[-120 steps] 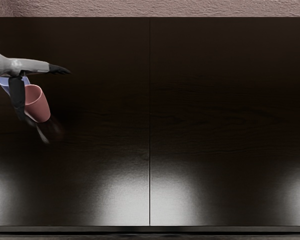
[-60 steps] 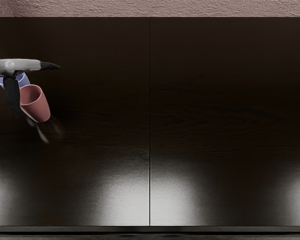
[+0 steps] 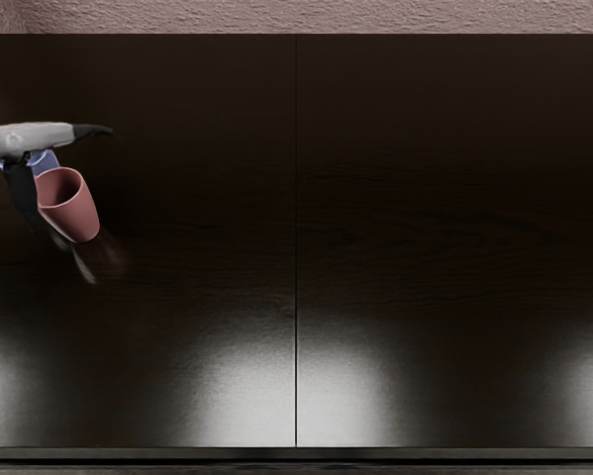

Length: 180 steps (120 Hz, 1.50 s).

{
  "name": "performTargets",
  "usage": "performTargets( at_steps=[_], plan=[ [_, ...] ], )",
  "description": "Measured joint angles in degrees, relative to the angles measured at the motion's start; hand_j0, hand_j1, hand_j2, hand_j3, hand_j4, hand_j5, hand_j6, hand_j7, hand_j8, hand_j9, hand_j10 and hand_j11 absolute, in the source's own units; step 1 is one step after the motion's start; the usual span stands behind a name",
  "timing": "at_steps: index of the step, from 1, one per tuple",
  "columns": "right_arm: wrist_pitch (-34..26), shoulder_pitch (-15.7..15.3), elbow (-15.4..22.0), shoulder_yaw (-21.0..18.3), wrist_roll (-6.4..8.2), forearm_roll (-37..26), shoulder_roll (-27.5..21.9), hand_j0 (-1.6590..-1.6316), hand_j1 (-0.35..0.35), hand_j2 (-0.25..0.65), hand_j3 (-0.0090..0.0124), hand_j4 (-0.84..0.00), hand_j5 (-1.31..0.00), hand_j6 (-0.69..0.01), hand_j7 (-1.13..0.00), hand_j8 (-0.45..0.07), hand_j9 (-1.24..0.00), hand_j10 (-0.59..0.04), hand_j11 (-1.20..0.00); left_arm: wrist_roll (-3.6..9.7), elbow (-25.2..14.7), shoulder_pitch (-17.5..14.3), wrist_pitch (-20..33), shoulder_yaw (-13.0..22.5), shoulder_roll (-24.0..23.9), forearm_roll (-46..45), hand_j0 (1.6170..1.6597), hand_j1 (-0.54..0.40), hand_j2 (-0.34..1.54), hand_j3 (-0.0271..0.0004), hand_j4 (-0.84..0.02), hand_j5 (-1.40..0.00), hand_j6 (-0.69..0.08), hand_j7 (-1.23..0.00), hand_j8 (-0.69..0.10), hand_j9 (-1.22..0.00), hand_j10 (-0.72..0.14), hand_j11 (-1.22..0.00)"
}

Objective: Pick up cup and place in cup with left hand

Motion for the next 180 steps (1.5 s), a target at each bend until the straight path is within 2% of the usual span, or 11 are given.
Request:
performTargets(
  at_steps=[38, 105, 180],
  plan=[
    [-0.01, 0.0, 0.0, 0.0, 0.0, 0.0, 0.0, -1.6581, -0.349, 0.0, 0.0, 0.0, 0.0, -0.001, 0.0, 0.0, 0.0, 0.0, 0.0, -0.22, 0.08, 1.22, 3.9, 1.8, -1.03, 0.38, 1.658, 0.278, 0.02, 0.0, -0.068, -0.08, -0.069, -0.08, -0.069, -0.08, -0.067, -0.08],
    [0.0, 0.0, 0.0, 0.0, 0.0, 0.0, 0.0, -1.6581, -0.349, 0.0, 0.0, 0.0, 0.0, -0.001, 0.0, 0.0, 0.0, 0.0, 0.0, -0.15, 2.35, 2.11, 4.3, 3.01, -3.01, 2.28, 1.658, 0.147, 0.04, 0.0, -0.177, -0.22, -0.178, -0.22, -0.178, -0.22, -0.176, -0.22],
    [0.0, 0.0, 0.0, 0.0, 0.0, 0.0, 0.0, -1.6581, -0.349, 0.0, 0.0, 0.0, 0.0, -0.001, 0.0, 0.0, 0.0, 0.0, 0.0, -0.16, 4.03, 3.25, 5.0, 3.13, -4.04, 3.76, 1.658, 0.093, 0.05, 0.0, -0.222, -0.28, -0.223, -0.28, -0.223, -0.28, -0.221, -0.28]
  ],
)
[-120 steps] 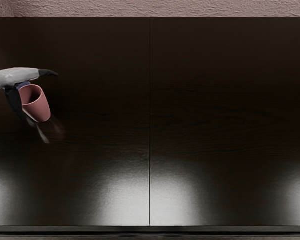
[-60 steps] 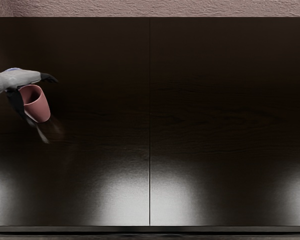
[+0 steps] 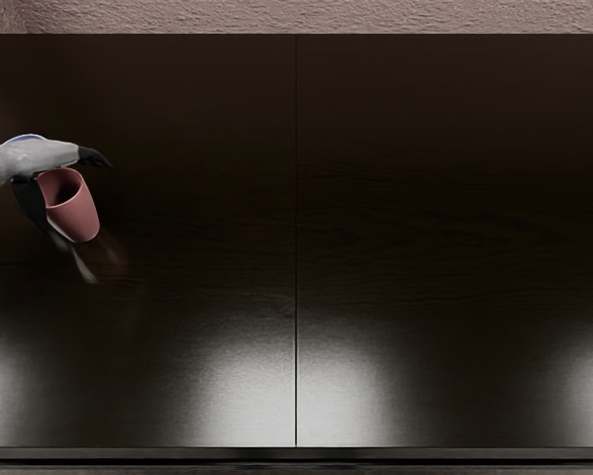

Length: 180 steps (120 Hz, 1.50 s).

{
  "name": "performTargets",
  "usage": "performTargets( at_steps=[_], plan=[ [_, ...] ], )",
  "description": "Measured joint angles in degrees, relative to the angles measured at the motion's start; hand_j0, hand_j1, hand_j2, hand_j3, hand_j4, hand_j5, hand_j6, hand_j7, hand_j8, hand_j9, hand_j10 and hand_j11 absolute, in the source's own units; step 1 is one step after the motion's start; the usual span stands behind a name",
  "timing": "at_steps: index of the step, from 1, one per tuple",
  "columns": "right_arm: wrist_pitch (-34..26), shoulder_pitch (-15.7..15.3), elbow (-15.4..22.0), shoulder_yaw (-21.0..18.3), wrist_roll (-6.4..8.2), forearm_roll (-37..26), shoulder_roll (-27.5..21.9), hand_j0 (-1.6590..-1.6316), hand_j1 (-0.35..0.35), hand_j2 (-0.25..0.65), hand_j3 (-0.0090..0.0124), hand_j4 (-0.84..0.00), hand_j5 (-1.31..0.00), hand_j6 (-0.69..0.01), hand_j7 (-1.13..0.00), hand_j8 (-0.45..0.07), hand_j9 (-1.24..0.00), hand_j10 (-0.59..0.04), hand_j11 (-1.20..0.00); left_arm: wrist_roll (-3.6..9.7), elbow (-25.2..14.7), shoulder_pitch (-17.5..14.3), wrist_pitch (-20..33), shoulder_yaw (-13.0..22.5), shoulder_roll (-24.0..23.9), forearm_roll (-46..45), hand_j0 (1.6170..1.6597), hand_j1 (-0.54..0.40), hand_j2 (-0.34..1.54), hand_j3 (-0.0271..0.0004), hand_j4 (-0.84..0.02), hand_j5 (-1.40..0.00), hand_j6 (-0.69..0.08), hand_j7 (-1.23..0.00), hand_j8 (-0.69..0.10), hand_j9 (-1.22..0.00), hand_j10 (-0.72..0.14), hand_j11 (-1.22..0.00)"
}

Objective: Pick up cup and place in cup with left hand

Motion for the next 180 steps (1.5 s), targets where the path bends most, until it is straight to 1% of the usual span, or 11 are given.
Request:
performTargets(
  at_steps=[74, 119, 125, 141, 163, 176, 180],
  plan=[
    [-0.02, 0.0, 0.0, 0.0, 0.0, 0.0, 0.0, -1.6581, -0.349, 0.0, 0.0, 0.0, 0.0, -0.001, 0.0, 0.0, 0.0, 0.0, 0.0, 0.02, 1.27, 0.44, 0.31, 0.83, -0.18, 0.07, 1.658, 0.034, 0.06, 0.0, -0.271, -0.35, -0.272, -0.35, -0.271, -0.34, -0.27, -0.34],
    [-0.02, 0.0, 0.0, 0.0, 0.0, 0.0, 0.0, -1.6581, -0.349, 0.0, 0.0, 0.0, 0.0, -0.001, 0.0, 0.0, 0.0, 0.0, 0.0, 0.09, 1.48, 0.44, 0.27, 0.82, -0.18, -0.05, 1.658, -0.06, 0.07, 0.0, -0.35, -0.45, -0.351, -0.45, -0.351, -0.45, -0.349, -0.45],
    [-0.02, 0.0, 0.0, 0.0, 0.0, 0.0, 0.0, -1.6581, -0.349, 0.0, 0.0, 0.0, 0.0, -0.001, 0.0, 0.0, 0.0, 0.0, 0.0, 0.1, 1.49, 0.44, 0.25, 0.81, -0.26, -0.06, 1.6582, -0.095, 0.09, 0.0, -0.363, -0.47, -0.364, -0.47, -0.364, -0.47, -0.363, -0.47],
    [-0.01, 0.0, 0.0, 0.0, 0.0, 0.0, 0.0, -1.6581, -0.349, 0.0, 0.0, 0.0, 0.0, -0.001, 0.0, 0.0, 0.0, 0.0, 0.0, 0.1, 1.48, 0.44, 0.17, 0.85, -0.26, -0.14, 1.6579, -0.145, 0.11, 0.0, -0.386, -0.52, -0.302, -0.51, -0.307, -0.51, -0.389, -0.51],
    [-0.02, 0.0, 0.0, 0.0, 0.0, 0.0, 0.0, -1.6581, -0.349, 0.0, 0.0, 0.0, 0.0, -0.001, 0.0, 0.0, 0.0, 0.0, 0.0, 0.11, 1.48, 0.4, 0.19, 0.85, -0.27, -0.52, 1.6574, -0.171, 0.14, 0.0, -0.413, -0.57, -0.267, -0.56, -0.275, -0.56, -0.418, -0.56],
    [-0.03, 0.0, 0.0, 0.0, 0.0, 0.0, 0.0, -1.6581, -0.349, 0.0, 0.0, 0.0, 0.0, -0.001, 0.0, 0.0, 0.0, 0.0, 0.0, 0.1, 1.45, 0.29, 0.21, 0.81, -0.2, -0.66, 1.6567, -0.125, 0.1, 0.0, -0.437, -0.58, -0.305, -0.58, -0.302, -0.58, -0.435, -0.58],
    [-0.03, 0.0, 0.0, 0.0, 0.0, 0.0, 0.0, -1.6581, -0.349, 0.0, 0.0, 0.0, 0.0, -0.001, 0.0, 0.0, 0.0, 0.0, 0.0, 0.1, 1.42, 0.19, 0.2, 0.81, -0.18, -0.7, 1.6567, -0.13, 0.1, 0.0, -0.44, -0.58, -0.308, -0.58, -0.309, -0.58, -0.438, -0.58]
  ],
)
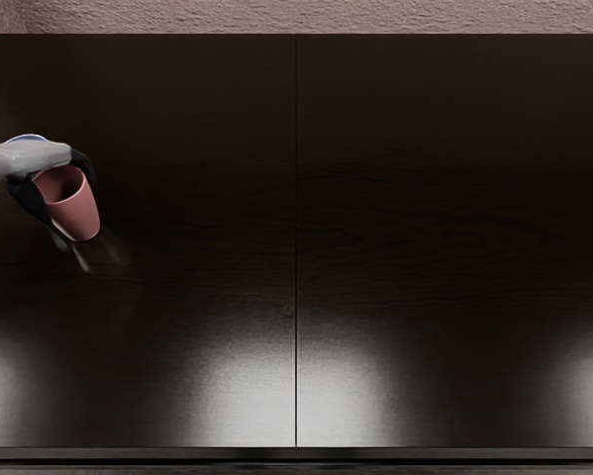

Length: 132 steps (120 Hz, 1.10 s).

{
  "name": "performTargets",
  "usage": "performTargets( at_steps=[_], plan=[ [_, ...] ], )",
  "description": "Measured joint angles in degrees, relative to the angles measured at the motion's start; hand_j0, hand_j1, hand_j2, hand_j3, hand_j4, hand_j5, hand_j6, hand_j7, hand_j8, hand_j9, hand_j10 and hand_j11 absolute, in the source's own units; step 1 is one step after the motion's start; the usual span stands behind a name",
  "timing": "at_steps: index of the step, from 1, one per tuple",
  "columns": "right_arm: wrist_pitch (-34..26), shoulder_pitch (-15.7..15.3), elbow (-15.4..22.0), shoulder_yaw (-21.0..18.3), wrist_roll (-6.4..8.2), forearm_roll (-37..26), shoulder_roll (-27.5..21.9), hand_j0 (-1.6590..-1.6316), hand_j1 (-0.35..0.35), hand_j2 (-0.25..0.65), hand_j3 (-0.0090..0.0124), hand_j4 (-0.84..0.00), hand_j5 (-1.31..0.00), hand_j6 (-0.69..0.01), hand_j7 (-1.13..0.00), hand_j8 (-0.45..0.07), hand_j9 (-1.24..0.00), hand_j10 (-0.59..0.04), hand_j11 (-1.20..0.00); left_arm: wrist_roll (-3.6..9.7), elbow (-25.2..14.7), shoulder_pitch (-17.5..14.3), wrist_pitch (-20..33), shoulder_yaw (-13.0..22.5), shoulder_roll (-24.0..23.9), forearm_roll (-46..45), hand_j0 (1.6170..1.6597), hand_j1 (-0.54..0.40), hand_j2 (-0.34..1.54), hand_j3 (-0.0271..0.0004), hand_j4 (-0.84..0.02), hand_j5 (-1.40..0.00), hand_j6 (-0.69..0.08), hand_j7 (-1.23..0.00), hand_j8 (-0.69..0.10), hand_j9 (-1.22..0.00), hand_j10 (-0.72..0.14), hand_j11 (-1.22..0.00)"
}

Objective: Pick up cup and place in cup with left hand

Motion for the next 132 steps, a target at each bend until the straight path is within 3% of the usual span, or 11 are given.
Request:
performTargets(
  at_steps=[22, 55, 70, 132],
  plan=[
    [0.02, 0.0, 0.0, 0.0, 0.0, 0.01, 0.0, -1.6581, -0.349, 0.0, 0.0, 0.0, 0.0, -0.001, 0.0, 0.0, 0.0, 0.0, 0.0, 0.0, -0.8, -0.53, -0.17, -0.05, 0.0, -0.53, 1.6562, -0.12, 0.08, 0.0, -0.45, -0.6, -0.311, -0.59, -0.306, -0.6, -0.45, -0.6],
    [0.02, 0.0, 0.0, 0.0, 0.0, 0.0, 0.0, -1.6581, -0.349, 0.0, 0.0, 0.0, 0.0, -0.001, 0.0, 0.0, 0.0, 0.0, 0.0, 0.02, -4.1, -3.99, -0.88, -0.02, 1.77, -1.02, 1.6564, -0.135, 0.09, 0.0, -0.447, -0.62, -0.296, -0.6, -0.294, -0.61, -0.454, -0.61],
    [0.0, 0.0, 0.0, 0.0, 0.0, 0.0, 0.0, -1.6581, -0.349, 0.0, 0.0, 0.0, 0.0, -0.001, 0.0, 0.0, 0.0, 0.0, 0.0, 0.06, -5.52, -6.46, -2.08, 0.24, 5.06, -1.19, 1.6561, -0.111, 0.08, 0.0, -0.46, -0.62, -0.313, -0.61, -0.312, -0.61, -0.455, -0.61],
    [0.04, 0.0, 0.0, 0.0, 0.0, 0.0, 0.0, -1.6581, -0.349, 0.0, 0.0, 0.0, 0.0, -0.001, 0.0, 0.0, 0.0, 0.0, 0.0, 0.02, -8.81, -11.9, -6.61, 1.43, 9.97, -2.07, 1.6561, -0.104, 0.08, 0.0, -0.454, -0.62, -0.314, -0.61, -0.319, -0.61, -0.458, -0.61]
  ],
)
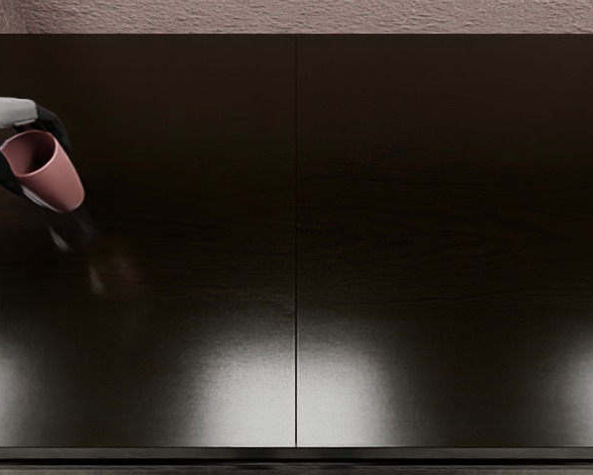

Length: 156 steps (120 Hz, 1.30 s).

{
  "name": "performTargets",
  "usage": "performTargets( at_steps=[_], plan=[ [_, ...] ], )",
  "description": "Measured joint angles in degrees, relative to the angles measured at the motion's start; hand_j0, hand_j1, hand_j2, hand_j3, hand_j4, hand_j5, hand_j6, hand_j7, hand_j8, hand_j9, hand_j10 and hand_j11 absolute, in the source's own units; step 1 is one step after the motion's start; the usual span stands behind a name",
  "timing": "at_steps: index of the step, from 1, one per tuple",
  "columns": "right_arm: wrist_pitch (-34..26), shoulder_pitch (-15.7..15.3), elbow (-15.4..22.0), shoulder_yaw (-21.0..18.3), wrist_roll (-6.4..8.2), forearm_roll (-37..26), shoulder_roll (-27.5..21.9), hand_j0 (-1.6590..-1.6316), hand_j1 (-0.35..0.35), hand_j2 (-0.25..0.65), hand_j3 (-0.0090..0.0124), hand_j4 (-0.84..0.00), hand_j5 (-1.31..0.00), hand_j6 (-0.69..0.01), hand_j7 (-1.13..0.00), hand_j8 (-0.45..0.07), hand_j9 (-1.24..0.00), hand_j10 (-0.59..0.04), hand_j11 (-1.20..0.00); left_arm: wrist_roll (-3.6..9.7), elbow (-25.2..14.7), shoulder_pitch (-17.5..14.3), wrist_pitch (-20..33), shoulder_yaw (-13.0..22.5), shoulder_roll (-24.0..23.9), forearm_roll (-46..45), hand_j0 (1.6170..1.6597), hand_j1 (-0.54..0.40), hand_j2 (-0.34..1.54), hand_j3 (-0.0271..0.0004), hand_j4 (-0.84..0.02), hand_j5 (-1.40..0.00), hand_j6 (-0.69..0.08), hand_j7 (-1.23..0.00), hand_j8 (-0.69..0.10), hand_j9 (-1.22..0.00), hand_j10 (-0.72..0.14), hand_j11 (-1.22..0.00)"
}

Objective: Pick up cup and place in cup with left hand

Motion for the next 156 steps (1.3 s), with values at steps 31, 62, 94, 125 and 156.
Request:
performTargets(
  at_steps=[31, 62, 94, 125, 156],
  plan=[
    [-0.02, 0.0, 0.0, 0.0, 0.0, 0.0, 0.0, -1.6581, -0.349, 0.0, 0.0, 0.0, 0.0, -0.001, 0.0, 0.0, 0.0, 0.0, 0.0, 0.0, -0.13, -2.52, -2.33, 0.01, 1.5, -0.12, 1.656, -0.094, 0.08, 0.0, -0.454, -0.62, -0.342, -0.62, -0.343, -0.61, -0.458, -0.61],
    [-0.02, 0.0, 0.0, 0.0, 0.0, 0.0, 0.0, -1.6581, -0.349, 0.0, 0.0, 0.0, 0.0, -0.001, 0.0, 0.0, 0.0, 0.0, 0.0, 0.08, 0.29, -4.5, -3.71, -0.05, 2.25, -0.12, 1.6564, -0.102, 0.13, 0.0, -0.454, -0.61, -0.351, -0.62, -0.353, -0.61, -0.458, -0.61],
    [-0.04, 0.0, 0.0, 0.0, 0.0, 0.0, 0.0, -1.6581, -0.349, 0.0, 0.0, 0.0, 0.0, -0.001, 0.0, 0.0, 0.0, 0.0, 0.0, 0.15, 2.08, -4.89, -4.19, -0.12, 2.17, -0.2, 1.657, -0.12, 0.17, 0.0, -0.453, -0.61, -0.348, -0.61, -0.348, -0.6, -0.457, -0.6],
    [-0.02, 0.0, 0.0, 0.0, 0.0, 0.0, 0.0, -1.6581, -0.349, 0.0, 0.0, 0.0, 0.0, -0.001, 0.0, 0.0, 0.0, 0.0, 0.0, 0.1, 5.79, -4.9, -4.39, -0.08, 1.57, -0.2, 1.6575, -0.13, 0.2, 0.0, -0.449, -0.61, -0.35, -0.6, -0.352, -0.6, -0.455, -0.6],
    [-0.01, 0.0, 0.0, 0.0, 0.0, 0.0, 0.0, -1.6581, -0.349, 0.0, 0.0, 0.0, 0.0, -0.001, 0.0, 0.0, 0.0, 0.0, 0.0, 0.04, 10.1, -4.58, -4.53, -0.08, -0.7, -0.29, 1.6575, -0.129, 0.21, 0.0, -0.448, -0.6, -0.353, -0.6, -0.358, -0.59, -0.453, -0.59]
  ],
)
